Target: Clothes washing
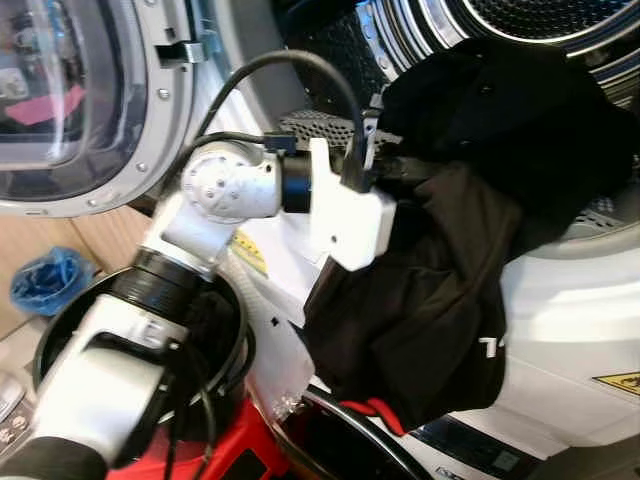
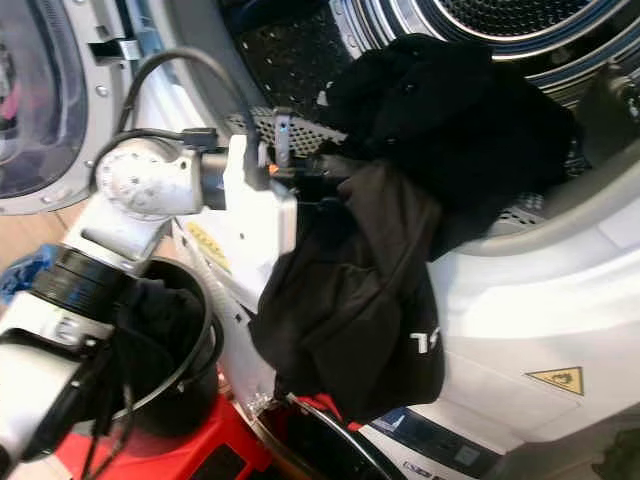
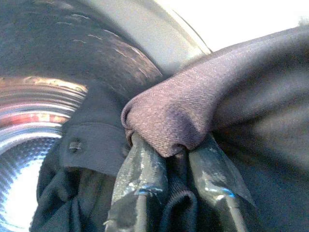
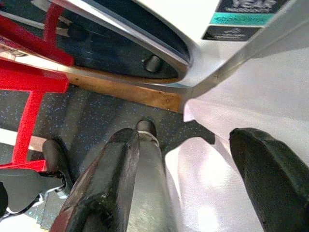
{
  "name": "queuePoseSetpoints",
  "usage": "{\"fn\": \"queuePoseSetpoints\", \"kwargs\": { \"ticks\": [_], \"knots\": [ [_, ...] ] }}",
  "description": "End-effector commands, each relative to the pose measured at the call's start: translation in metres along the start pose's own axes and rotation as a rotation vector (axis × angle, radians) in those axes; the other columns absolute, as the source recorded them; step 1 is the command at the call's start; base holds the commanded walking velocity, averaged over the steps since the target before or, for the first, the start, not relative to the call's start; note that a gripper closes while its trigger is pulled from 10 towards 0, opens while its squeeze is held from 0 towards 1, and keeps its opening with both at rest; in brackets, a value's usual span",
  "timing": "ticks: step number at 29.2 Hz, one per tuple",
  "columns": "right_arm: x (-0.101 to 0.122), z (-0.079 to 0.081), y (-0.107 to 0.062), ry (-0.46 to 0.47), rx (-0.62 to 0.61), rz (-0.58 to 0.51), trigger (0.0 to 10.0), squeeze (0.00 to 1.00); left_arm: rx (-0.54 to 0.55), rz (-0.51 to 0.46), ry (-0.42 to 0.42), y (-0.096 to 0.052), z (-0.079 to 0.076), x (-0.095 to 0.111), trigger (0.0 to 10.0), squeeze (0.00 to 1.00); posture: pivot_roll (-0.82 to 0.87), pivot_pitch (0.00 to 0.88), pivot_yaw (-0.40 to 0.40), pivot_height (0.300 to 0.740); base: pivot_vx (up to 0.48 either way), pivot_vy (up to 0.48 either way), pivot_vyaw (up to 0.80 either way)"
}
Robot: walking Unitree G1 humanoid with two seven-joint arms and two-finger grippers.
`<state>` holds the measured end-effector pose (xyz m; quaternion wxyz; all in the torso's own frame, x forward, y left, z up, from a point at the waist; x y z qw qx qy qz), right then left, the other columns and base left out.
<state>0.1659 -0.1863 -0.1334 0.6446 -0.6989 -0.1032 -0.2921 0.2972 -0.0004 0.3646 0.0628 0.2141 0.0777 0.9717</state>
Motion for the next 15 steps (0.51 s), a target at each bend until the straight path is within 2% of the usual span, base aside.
{"fn": "queuePoseSetpoints", "kwargs": {
  "ticks": [1, 4, 5, 6, 7, 8, 10, 13, 14, 15],
  "knots": [
    [-0.009, -0.002, -0.002, 0.019, -0.012, 0.018, 10.0, 0.0, 0.048, -0.167, -0.141, -0.003, 0.019, 0.029, 0.0, 0.0, 0.1, 0.105, -0.015, 0.74, 0.0, 0.0, 0.0],
    [-0.009, -0.002, -0.002, 0.021, -0.013, 0.019, 10.0, 0.0, 0.054, -0.205, -0.19, -0.004, 0.022, 0.034, 0.0, 0.0, 0.1, 0.105, -0.014, 0.74, 0.0, 0.0, 0.0],
    [-0.011, -0.004, -0.002, 0.022, -0.016, 0.021, 10.0, 0.0, 0.12, -0.29, -0.228, -0.008, 0.041, 0.049, 0.0, 0.0, 0.1, 0.106, -0.016, 0.74, 0.0, 0.0, 0.0],
    [-0.012, -0.004, -0.003, 0.023, -0.017, 0.022, 10.0, 0.0, 0.185, -0.317, -0.196, -0.011, 0.055, 0.055, 0.0, 0.0, 0.1, 0.106, -0.014, 0.74, 0.0, 0.0, 0.0],
    [-0.012, -0.004, -0.003, 0.023, -0.017, 0.022, 10.0, 0.0, 0.185, -0.317, -0.196, -0.011, 0.055, 0.055, 0.0, 0.0, 0.1, 0.106, -0.014, 0.74, 0.0, 0.0, 0.0],
    [-0.012, -0.004, -0.003, 0.022, -0.018, 0.023, 10.0, 0.0, 0.252, -0.29, -0.099, -0.014, 0.067, 0.056, 0.0, 0.0, 0.1, 0.104, -0.016, 0.74, 0.0, 0.0, 0.0],
    [-0.011, -0.004, -0.003, 0.023, -0.018, 0.021, 10.0, 0.0, 0.283, -0.24, 0.005, -0.017, 0.075, 0.053, 0.0, 0.0, 0.1, 0.105, -0.014, 0.74, 0.0, 0.0, 0.0],
    [-0.01, -0.004, -0.002, 0.027, -0.021, 0.013, 10.0, 0.0, 0.296, -0.179, 0.111, -0.023, 0.081, 0.051, 0.0, 0.0, 0.1, 0.101, -0.014, 0.74, 0.0, 0.0, 0.0],
    [-0.009, -0.004, -0.002, 0.028, -0.021, 0.011, 10.0, 0.0, 0.296, -0.169, 0.118, -0.025, 0.081, 0.05, 0.0, 0.0, 0.1, 0.101, -0.014, 0.74, 0.0, 0.0, 0.0],
    [-0.007, -0.003, -0.002, 0.031, -0.021, 0.003, 10.0, 0.0, 0.332, -0.132, 0.17, -0.029, 0.085, 0.045, 0.0, 0.0, 0.1, 0.101, -0.014, 0.74, 0.0, 0.0, 0.0]
  ]
}}
Point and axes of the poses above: a point about 5 cm out from each wrist's last joint towards the gripper, its own y axis pointing out of the wrist towards the gripper, its own x axis along the axis of the wrist's last joint, z = x × y, the point moved 4 cm from there along y, pointing out of the wrist towards the gripper, and after that the axes turned 1 degree about -y, right-handed, at the moved point
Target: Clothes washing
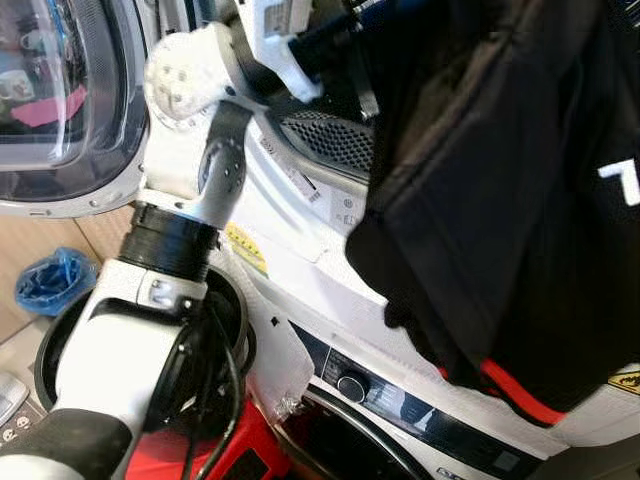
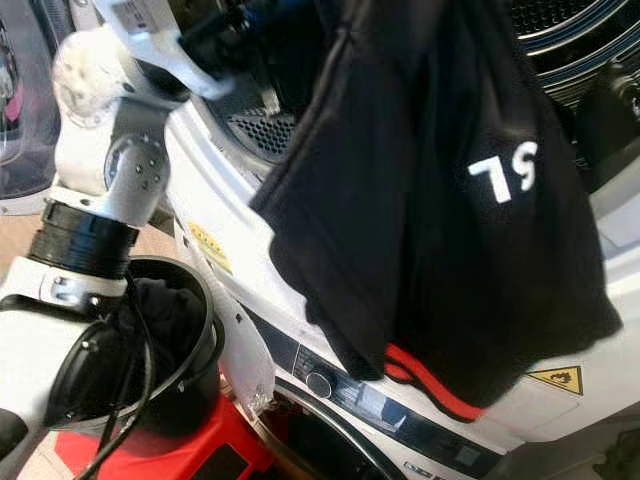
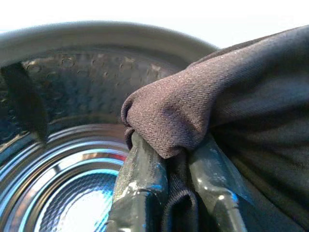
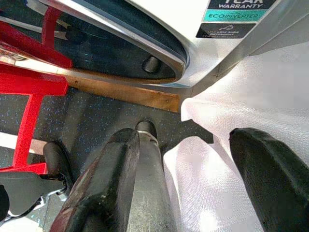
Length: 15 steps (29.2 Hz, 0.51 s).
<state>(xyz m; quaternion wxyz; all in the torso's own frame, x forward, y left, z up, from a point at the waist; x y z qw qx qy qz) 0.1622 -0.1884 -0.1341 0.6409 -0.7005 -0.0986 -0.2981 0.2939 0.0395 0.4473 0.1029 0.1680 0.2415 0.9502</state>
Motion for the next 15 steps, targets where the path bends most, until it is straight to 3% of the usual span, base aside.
{"fn": "queuePoseSetpoints", "kwargs": {
  "ticks": [1, 2, 6, 9, 11, 15],
  "knots": [
    [-0.004, -0.001, -0.001, 0.018, -0.01, 0.007, 10.0, 0.0, 0.025, 0.016, 0.08, -0.002, 0.009, 0.002, 0.0, 0.0, 0.1, 0.101, -0.014, 0.74, 0.0, 0.0, 0.0],
    [-0.003, -0.001, -0.001, 0.019, -0.011, 0.004, 10.0, 0.0, 0.035, 0.029, 0.099, -0.003, 0.009, -0.001, 0.0, 0.0, 0.1, 0.101, -0.014, 0.74, 0.0, 0.0, 0.0],
    [-0.002, 0.0, -0.001, 0.021, -0.015, 0.0, 10.0, 0.0, 0.268, 0.157, 0.225, -0.012, 0.033, -0.024, 0.0, 0.0, 0.1, 0.094, -0.011, 0.74, 0.0, 0.0, 0.0],
    [-0.002, 0.0, -0.001, 0.022, -0.016, -0.001, 10.0, 0.0, 0.316, 0.251, 0.239, -0.019, 0.039, -0.038, 0.0, 0.0, 0.1, 0.093, -0.012, 0.74, 0.0, 0.0, 0.0],
    [-0.002, 0.0, -0.001, 0.022, -0.015, -0.002, 10.0, 0.0, 0.326, 0.275, 0.136, -0.027, 0.038, -0.05, 0.0, 0.0, 0.09, 0.092, -0.009, 0.74, 0.0, 0.0, 0.0],
    [-0.001, -0.001, -0.001, 0.029, -0.02, -0.009, 10.0, 0.0, 0.327, 0.291, -0.162, -0.041, 0.026, -0.076, 0.0, 0.0, 0.09, 0.099, -0.004, 0.74, 0.0, 0.0, 0.0]
  ]
}}
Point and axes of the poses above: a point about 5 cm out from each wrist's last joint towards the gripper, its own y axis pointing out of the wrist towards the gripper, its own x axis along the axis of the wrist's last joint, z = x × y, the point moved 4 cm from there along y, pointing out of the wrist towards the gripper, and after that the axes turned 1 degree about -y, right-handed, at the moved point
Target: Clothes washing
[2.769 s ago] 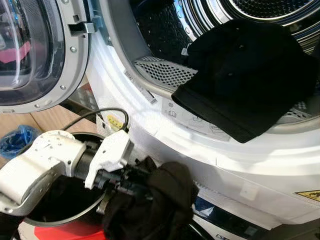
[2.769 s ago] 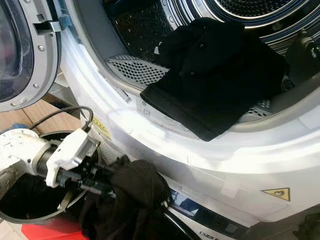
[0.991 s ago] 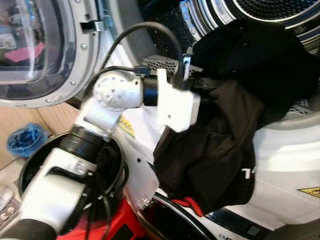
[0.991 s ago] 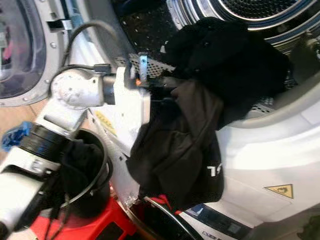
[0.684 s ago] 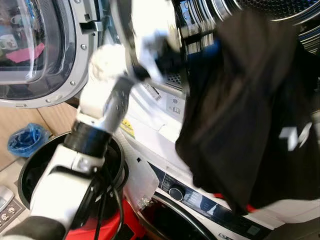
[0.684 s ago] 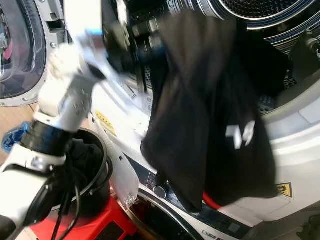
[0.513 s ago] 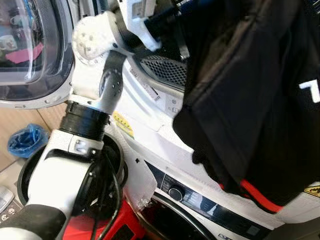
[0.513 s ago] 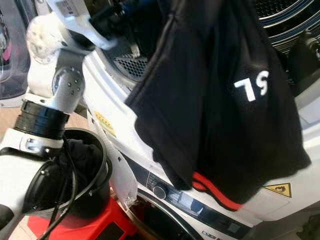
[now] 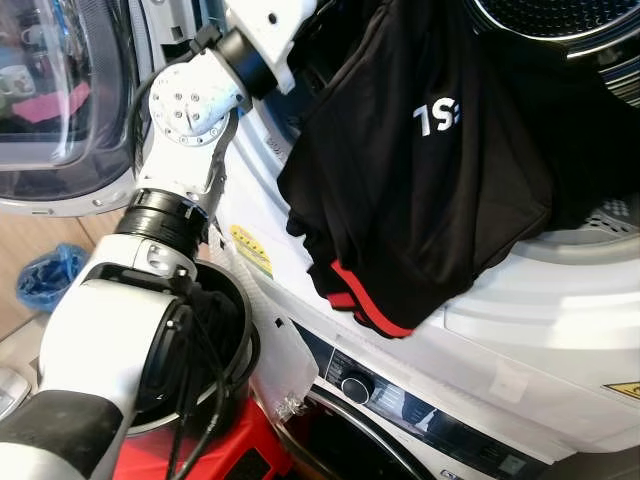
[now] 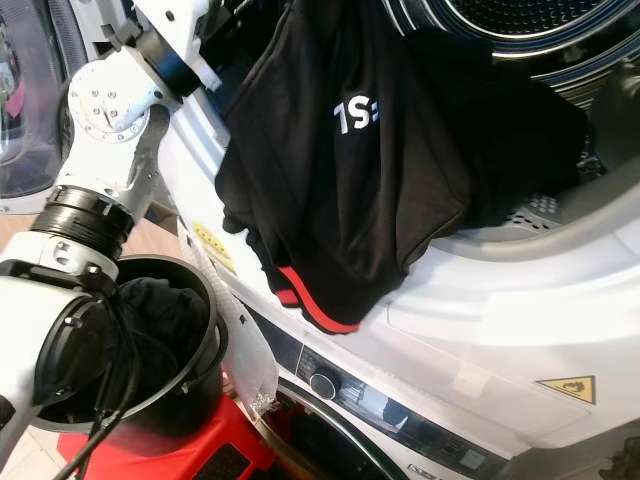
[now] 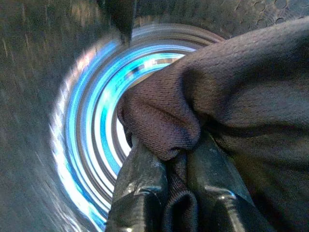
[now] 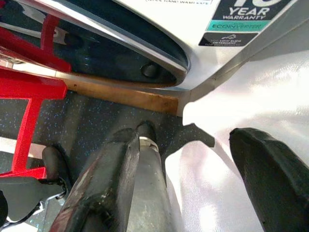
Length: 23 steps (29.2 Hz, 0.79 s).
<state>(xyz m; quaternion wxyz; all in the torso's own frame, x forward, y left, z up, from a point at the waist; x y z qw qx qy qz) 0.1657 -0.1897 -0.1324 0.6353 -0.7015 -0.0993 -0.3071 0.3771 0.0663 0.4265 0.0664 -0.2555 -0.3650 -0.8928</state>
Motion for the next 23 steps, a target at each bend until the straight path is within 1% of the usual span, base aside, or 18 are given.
{"fn": "queuePoseSetpoints", "kwargs": {
  "ticks": [1, 2, 3, 4, 6, 9, 10, 13, 14, 16, 17, 19, 20, 21, 22, 23],
  "knots": [
    [-0.004, -0.001, -0.001, 0.024, -0.012, -0.001, 10.0, 0.0, -0.071, 0.003, -0.155, 0.001, -0.006, -0.005, 0.0, 0.0, 0.09, 0.1, -0.004, 0.74, 0.0, 0.0, 0.0],
    [-0.002, -0.001, -0.001, 0.027, -0.011, -0.01, 10.0, 0.0, -0.106, 0.006, -0.192, 0.0, -0.01, -0.007, 0.0, 0.0, 0.09, 0.1, -0.004, 0.74, 0.0, 0.0, 0.0],
    [0.001, -0.001, -0.001, 0.03, -0.006, -0.024, 10.0, 0.0, -0.164, 0.002, -0.251, -0.001, -0.017, -0.008, 0.0, 0.0, 0.09, 0.1, -0.004, 0.74, 0.0, 0.0, 0.0],
    [0.003, 0.0, 0.0, 0.03, -0.004, -0.028, 10.0, 0.0, -0.186, -0.004, -0.274, -0.002, -0.02, -0.008, 0.0, 0.0, 0.09, 0.1, -0.004, 0.74, 0.0, 0.0, 0.0],
    [0.016, 0.005, 0.001, 0.034, 0.025, -0.075, 10.0, 0.0, -0.289, -0.037, -0.384, -0.005, -0.029, -0.003, 0.0, 0.0, 0.08, 0.106, -0.005, 0.74, 0.0, 0.0, 0.0],
    [0.027, 0.008, 0.002, 0.035, 0.05, -0.109, 10.0, 0.0, -0.344, -0.055, -0.445, -0.005, -0.031, 0.001, 0.0, 0.0, 0.08, 0.107, -0.007, 0.74, 0.0, 0.0, 0.0],
    [0.034, 0.011, 0.003, 0.026, 0.07, -0.133, 10.0, 0.0, -0.388, -0.05, -0.467, -0.008, -0.032, 0.001, 0.0, 0.0, 0.08, 0.106, -0.008, 0.74, 0.0, 0.0, 0.0],
    [0.044, 0.016, 0.003, 0.022, 0.101, -0.167, 10.0, 0.0, -0.462, -0.026, -0.477, -0.012, -0.035, 0.0, 0.0, 0.0, 0.08, 0.108, -0.008, 0.74, 0.0, 0.0, 0.0],
    [0.052, 0.021, 0.003, 0.025, 0.133, -0.197, 10.0, 0.0, -0.501, -0.015, -0.471, -0.014, -0.037, 0.001, 0.0, 0.0, 0.08, 0.108, -0.008, 0.74, 0.0, 0.0, 0.0],
    [0.067, 0.033, 0.001, 0.024, 0.212, -0.264, 10.0, 0.0, -0.543, 0.001, -0.467, -0.016, -0.04, 0.001, 0.0, 0.0, 0.08, 0.109, -0.007, 0.74, 0.0, 0.0, 0.0],
    [0.082, 0.047, -0.003, 0.012, 0.306, -0.33, 10.0, 0.0, -0.593, 0.034, -0.44, -0.019, -0.044, -0.001, 0.0, 0.0, 0.08, 0.11, -0.009, 0.74, 0.0, 0.0, 0.0],
    [0.089, 0.055, -0.006, 0.007, 0.366, -0.363, 10.0, 0.0, -0.631, 0.064, -0.415, -0.021, -0.049, -0.004, 0.0, 0.0, 0.08, 0.111, -0.009, 0.74, 0.0, 0.0, 0.0],
    [0.092, 0.063, -0.009, -0.012, 0.43, -0.379, 10.0, 0.0, -0.658, 0.089, -0.398, -0.022, -0.052, -0.007, 0.0, 0.0, 0.08, 0.111, -0.009, 0.74, 0.0, 0.0, 0.0],
    [0.093, 0.067, -0.011, -0.025, 0.462, -0.385, 10.0, 0.0, -0.67, 0.1, -0.39, -0.022, -0.054, -0.008, 0.0, 0.0, 0.08, 0.111, -0.01, 0.74, 0.0, 0.0, 0.0],
    [0.093, 0.076, -0.015, -0.067, 0.526, -0.4, 10.0, 0.0, -0.69, 0.111, -0.382, -0.021, -0.058, -0.01, 0.0, 0.0, 0.08, 0.111, -0.01, 0.74, 0.0, 0.0, 0.0],
    [0.093, 0.076, -0.015, -0.067, 0.526, -0.4, 10.0, 0.0, -0.69, 0.111, -0.382, -0.021, -0.058, -0.01, 0.0, 0.0, 0.08, 0.111, -0.01, 0.74, 0.0, 0.0, 0.0]
  ]
}}
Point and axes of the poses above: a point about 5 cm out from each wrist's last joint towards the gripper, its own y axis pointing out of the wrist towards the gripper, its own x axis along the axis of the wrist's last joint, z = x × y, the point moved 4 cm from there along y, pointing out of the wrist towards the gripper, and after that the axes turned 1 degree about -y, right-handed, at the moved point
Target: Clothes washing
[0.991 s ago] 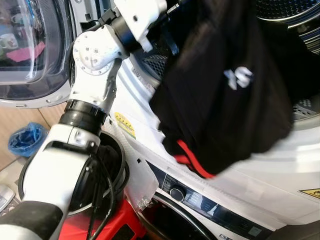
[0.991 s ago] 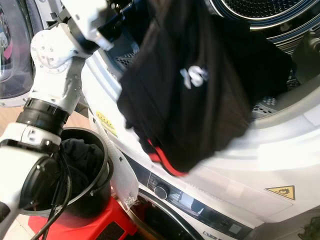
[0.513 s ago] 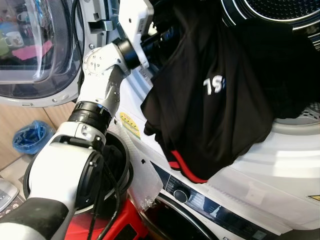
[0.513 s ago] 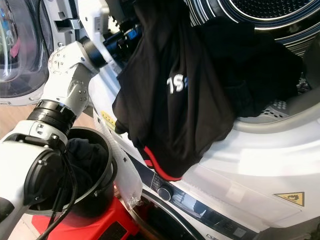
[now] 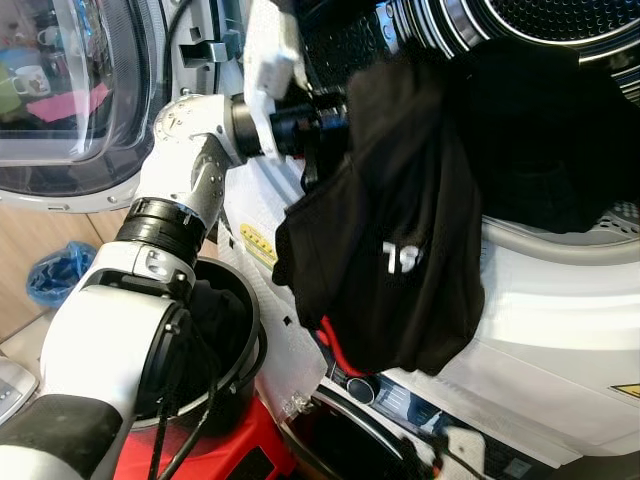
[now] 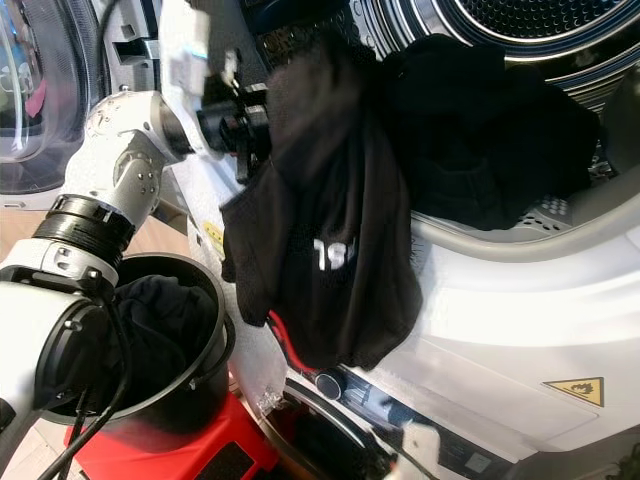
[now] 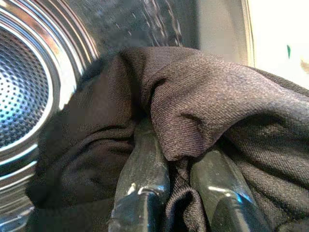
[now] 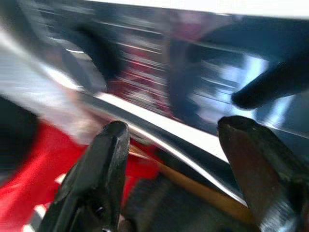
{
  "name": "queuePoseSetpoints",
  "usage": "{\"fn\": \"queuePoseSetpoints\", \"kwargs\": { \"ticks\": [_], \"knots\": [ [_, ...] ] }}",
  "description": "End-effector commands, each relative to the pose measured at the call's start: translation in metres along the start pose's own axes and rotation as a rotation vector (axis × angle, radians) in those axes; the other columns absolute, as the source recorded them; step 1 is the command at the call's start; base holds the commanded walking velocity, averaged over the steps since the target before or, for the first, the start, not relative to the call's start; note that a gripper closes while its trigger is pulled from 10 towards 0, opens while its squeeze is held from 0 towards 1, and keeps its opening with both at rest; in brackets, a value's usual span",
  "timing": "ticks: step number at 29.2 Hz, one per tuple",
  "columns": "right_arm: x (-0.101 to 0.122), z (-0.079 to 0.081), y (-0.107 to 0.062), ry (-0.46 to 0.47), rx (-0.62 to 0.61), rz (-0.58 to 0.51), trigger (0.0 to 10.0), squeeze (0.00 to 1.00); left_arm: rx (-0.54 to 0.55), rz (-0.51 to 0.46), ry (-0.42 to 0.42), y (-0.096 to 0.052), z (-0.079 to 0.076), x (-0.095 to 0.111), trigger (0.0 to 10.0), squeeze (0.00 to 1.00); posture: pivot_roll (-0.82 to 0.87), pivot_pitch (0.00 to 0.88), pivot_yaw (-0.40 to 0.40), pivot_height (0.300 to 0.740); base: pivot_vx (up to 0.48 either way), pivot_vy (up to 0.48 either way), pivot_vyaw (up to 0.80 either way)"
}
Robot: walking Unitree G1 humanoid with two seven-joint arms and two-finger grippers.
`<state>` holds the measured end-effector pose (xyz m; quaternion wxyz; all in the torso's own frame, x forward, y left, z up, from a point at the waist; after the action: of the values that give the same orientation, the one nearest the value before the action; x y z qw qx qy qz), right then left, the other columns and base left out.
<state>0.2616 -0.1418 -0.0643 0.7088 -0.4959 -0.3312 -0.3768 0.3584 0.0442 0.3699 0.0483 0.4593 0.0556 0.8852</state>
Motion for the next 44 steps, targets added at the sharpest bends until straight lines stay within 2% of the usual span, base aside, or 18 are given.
{"fn": "queuePoseSetpoints", "kwargs": {
  "ticks": [1, 7, 10, 11, 12, 16, 17, 18, 25, 31, 34, 37, 38, 39, 41, 43, 44],
  "knots": [
    [-0.007, 0.006, -0.003, -0.004, 0.047, 0.013, 10.0, 0.0, -0.043, 0.032, 0.039, 0.006, -0.001, 0.003, 0.0, 0.0, 0.08, 0.111, -0.01, 0.74, 0.0, 0.0, 0.0],
    [0.0, 0.019, -0.002, -0.001, 0.14, -0.042, 10.0, 0.0, 0.04, -0.033, 0.096, 0.026, 0.01, 0.013, 0.0, 0.0, 0.08, 0.114, -0.012, 0.74, 0.0, 0.0, 0.0],
    [0.005, 0.025, -0.001, -0.009, 0.178, -0.067, 10.0, 0.0, -0.021, -0.065, 0.087, 0.041, 0.005, 0.019, 0.0, 0.0, 0.07, 0.112, -0.013, 0.74, 0.0, 0.0, 0.0],
    [0.006, 0.025, -0.001, -0.013, 0.177, -0.067, 10.0, 0.0, -0.087, -0.075, 0.084, 0.05, -0.001, 0.021, 0.0, 0.0, 0.07, 0.112, -0.013, 0.74, 0.0, 0.0, 0.0],
    [0.006, 0.025, 0.0, -0.011, 0.175, -0.067, 10.0, 0.0, -0.107, -0.084, 0.081, 0.055, -0.004, 0.022, 0.0, 0.0, 0.07, 0.112, -0.013, 0.74, 0.0, 0.0, 0.0],
    [0.007, 0.025, 0.0, -0.009, 0.174, -0.07, 10.0, 0.0, -0.116, -0.084, 0.083, 0.061, -0.005, 0.021, 0.0, 0.0, 0.07, 0.109, -0.01, 0.74, 0.0, 0.0, 0.0],
    [0.009, 0.026, 0.001, -0.012, 0.173, -0.076, 10.0, 0.0, -0.093, -0.073, 0.091, 0.067, -0.004, 0.018, 0.0, 0.0, 0.07, 0.108, -0.008, 0.74, 0.0, 0.0, 0.0],
    [0.015, 0.03, 0.003, -0.018, 0.183, -0.101, 10.0, 0.0, -0.018, -0.076, 0.09, 0.071, 0.003, 0.018, 0.0, 0.0, 0.06, 0.107, -0.007, 0.74, 0.0, 0.0, 0.0],
    [0.028, 0.043, 0.006, -0.023, 0.234, -0.164, 10.0, 0.0, 0.084, -0.021, 0.087, 0.073, 0.017, 0.02, 0.0, 0.0, 0.06, 0.1, -0.008, 0.74, 0.0, 0.0, 0.0],
    [0.03, 0.052, 0.008, -0.047, 0.261, -0.171, 10.0, 0.0, 0.077, 0.01, 0.048, 0.08, 0.017, 0.016, 0.0, 0.0, 0.06, 0.095, -0.004, 0.74, 0.0, 0.0, 0.0],
    [0.048, 0.063, 0.01, -0.041, 0.295, -0.253, 10.0, 0.0, -0.024, 0.007, 0.013, 0.091, 0.002, 0.008, 0.0, 0.0, 0.04, 0.093, 0.0, 0.74, 0.0, 0.0, 0.0],
    [0.064, 0.07, 0.008, -0.032, 0.333, -0.325, 10.0, 0.0, -0.069, 0.0, -0.001, 0.094, -0.005, 0.006, 0.0, 0.0, 0.04, 0.093, 0.0, 0.74, 0.0, 0.0, 0.0],
    [0.069, 0.074, 0.006, -0.026, 0.365, -0.352, 10.0, 0.0, -0.07, -0.006, -0.006, 0.095, -0.005, 0.006, 0.0, 0.0, 0.04, 0.095, 0.0, 0.74, 0.0, 0.0, 0.0],
    [0.079, 0.083, -0.003, -0.036, 0.456, -0.405, 10.0, 0.0, -0.068, -0.008, -0.011, 0.095, -0.005, 0.005, 0.0, 0.0, 0.04, 0.095, 0.0, 0.74, 0.0, 0.0, 0.0],
    [0.083, 0.088, -0.009, -0.044, 0.501, -0.426, 10.0, 0.0, -0.066, -0.006, -0.011, 0.095, -0.005, 0.005, 0.0, 0.0, 0.04, 0.095, 0.0, 0.74, 0.0, 0.0, 0.0],
    [0.089, 0.097, -0.04, -0.086, 0.696, -0.453, 10.0, 0.0, -0.057, -0.015, -0.026, 0.093, -0.004, 0.005, 0.0, 0.0, 0.03, 0.108, -0.003, 0.74, 0.0, 0.0, 0.0],
    [0.089, 0.096, -0.045, -0.093, 0.716, -0.455, 10.0, 0.0, -0.058, -0.014, -0.025, 0.093, -0.004, 0.005, 0.0, 0.0, 0.03, 0.108, -0.003, 0.74, 0.0, 0.0, 0.0]
  ]
}}
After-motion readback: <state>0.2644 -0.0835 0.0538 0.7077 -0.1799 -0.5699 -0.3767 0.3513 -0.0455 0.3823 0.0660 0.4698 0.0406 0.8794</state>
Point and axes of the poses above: a point about 5 cm out from each wrist's last joint towards the gripper, its own y axis pointing out of the wrist towards the gripper, its own x axis along the axis of the wrist's last joint, z = x × y, the point moved 4 cm from there along y, pointing out of the wrist towards the gripper, and after that the axes turned 1 degree about -y, right-handed, at the moved point
